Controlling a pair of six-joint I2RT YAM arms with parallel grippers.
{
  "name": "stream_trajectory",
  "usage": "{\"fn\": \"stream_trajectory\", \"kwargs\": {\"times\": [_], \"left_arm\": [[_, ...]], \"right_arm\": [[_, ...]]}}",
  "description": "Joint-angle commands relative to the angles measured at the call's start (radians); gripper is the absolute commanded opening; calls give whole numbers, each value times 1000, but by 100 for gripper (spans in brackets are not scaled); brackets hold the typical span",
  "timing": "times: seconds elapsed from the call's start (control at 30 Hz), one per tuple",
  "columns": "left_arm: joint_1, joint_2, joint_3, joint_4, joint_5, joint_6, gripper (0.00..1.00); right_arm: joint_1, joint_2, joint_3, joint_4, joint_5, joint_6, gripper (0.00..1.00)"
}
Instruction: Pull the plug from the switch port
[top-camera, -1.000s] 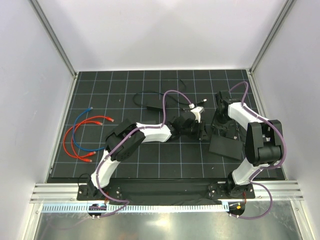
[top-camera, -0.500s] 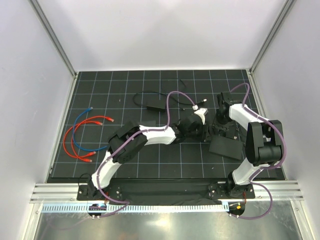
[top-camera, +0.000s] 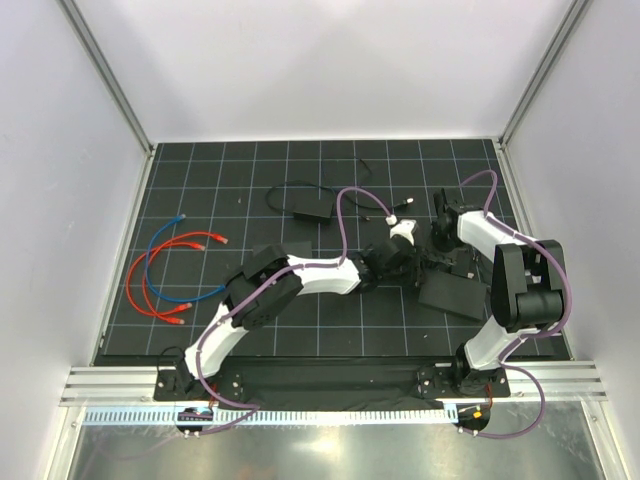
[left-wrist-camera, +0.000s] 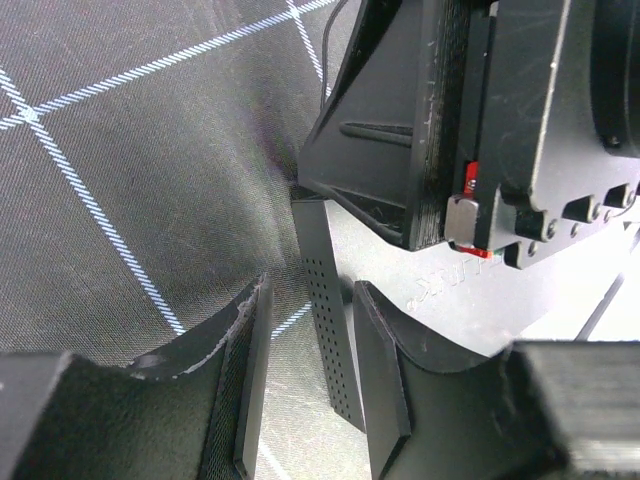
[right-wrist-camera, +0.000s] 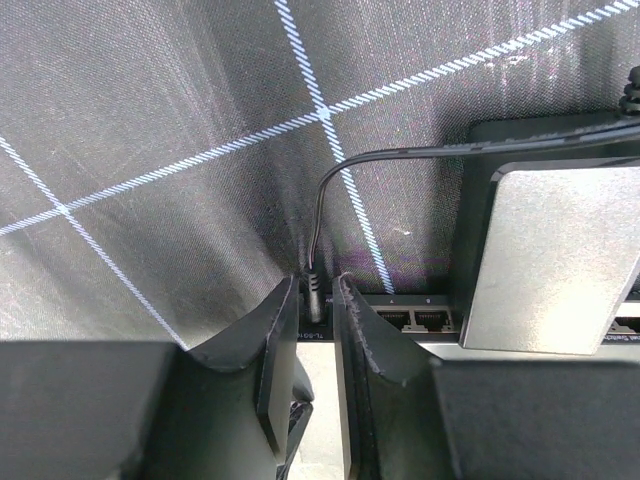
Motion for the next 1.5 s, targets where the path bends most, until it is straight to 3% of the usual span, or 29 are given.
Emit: {"fn": "stream_trajectory", "kwargs": {"times": [0.0, 0.23, 0.5, 0.87, 1.3, 1.47], "left_arm": [[-7, 10, 3, -54, -80, -17, 41], [-9, 7, -3, -80, -107, -39, 41], [-11, 14, 8, -114, -117, -39, 38], [-11, 53, 32, -133, -109, -36, 37], [-11, 74, 45, -160, -91, -37, 33], [-11, 74, 40, -162, -92, -37, 31]], "right_arm": [[-1, -35, -6, 15, -4, -18, 27], [-1, -32, -13, 21, -5, -15, 21], [-1, -41, 9, 3, 12, -20, 21], [-3, -6, 15, 39, 15, 3, 1], [-4, 32, 14, 113, 78, 42, 1], [-3, -23, -23, 185, 104, 48, 1]]}}
